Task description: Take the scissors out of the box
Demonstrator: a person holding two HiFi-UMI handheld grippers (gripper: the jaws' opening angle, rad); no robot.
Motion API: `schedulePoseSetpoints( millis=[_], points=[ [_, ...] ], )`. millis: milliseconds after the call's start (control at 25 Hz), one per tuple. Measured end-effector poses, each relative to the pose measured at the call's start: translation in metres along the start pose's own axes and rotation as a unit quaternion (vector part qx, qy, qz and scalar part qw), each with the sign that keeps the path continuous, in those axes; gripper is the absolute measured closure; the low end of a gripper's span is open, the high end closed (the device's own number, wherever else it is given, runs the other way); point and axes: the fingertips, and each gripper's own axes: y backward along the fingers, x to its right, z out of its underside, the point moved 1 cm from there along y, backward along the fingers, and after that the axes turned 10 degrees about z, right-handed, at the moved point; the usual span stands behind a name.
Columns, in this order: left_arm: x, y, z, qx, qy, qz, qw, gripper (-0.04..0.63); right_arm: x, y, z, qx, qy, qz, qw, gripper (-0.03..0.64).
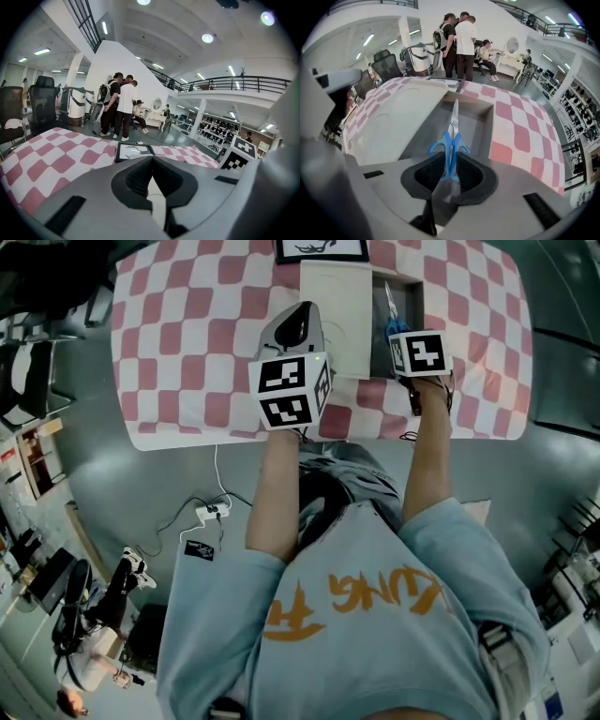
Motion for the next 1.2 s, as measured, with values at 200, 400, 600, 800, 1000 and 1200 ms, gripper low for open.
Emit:
schedulePoseSetpoints(
  millis=[200,400,600,800,1000,1200],
  points=[
    [0.018,0.01,-0.004,0.014,-0.006,0.004,0.9999,0.578,0.001,0.024,-0.006,0.066,-0.028,-0.024,0.997,0.54],
    [0.037,0.022,-0.005,0.024,-0.012,0.006,0.9996,0.578,0.002,0.051,-0.008,0.131,-0.055,-0.055,0.988,0.54],
    [0.053,0.033,-0.011,0.042,-0.02,0.007,0.9989,0.578,0.007,0.076,-0.014,0.187,-0.067,-0.071,0.977,0.54],
    [0.07,0.047,-0.023,0.061,-0.034,0.008,0.9975,0.578,0.017,0.105,-0.017,0.23,-0.065,-0.059,0.969,0.54],
    [0.085,0.065,-0.038,0.085,-0.05,0.002,0.9951,0.578,0.027,0.137,-0.023,0.282,-0.06,-0.043,0.957,0.54],
    [0.102,0.084,-0.054,0.109,-0.072,-0.003,0.9915,0.578,0.04,0.173,-0.029,0.337,-0.052,-0.014,0.94,0.54]
  ],
)
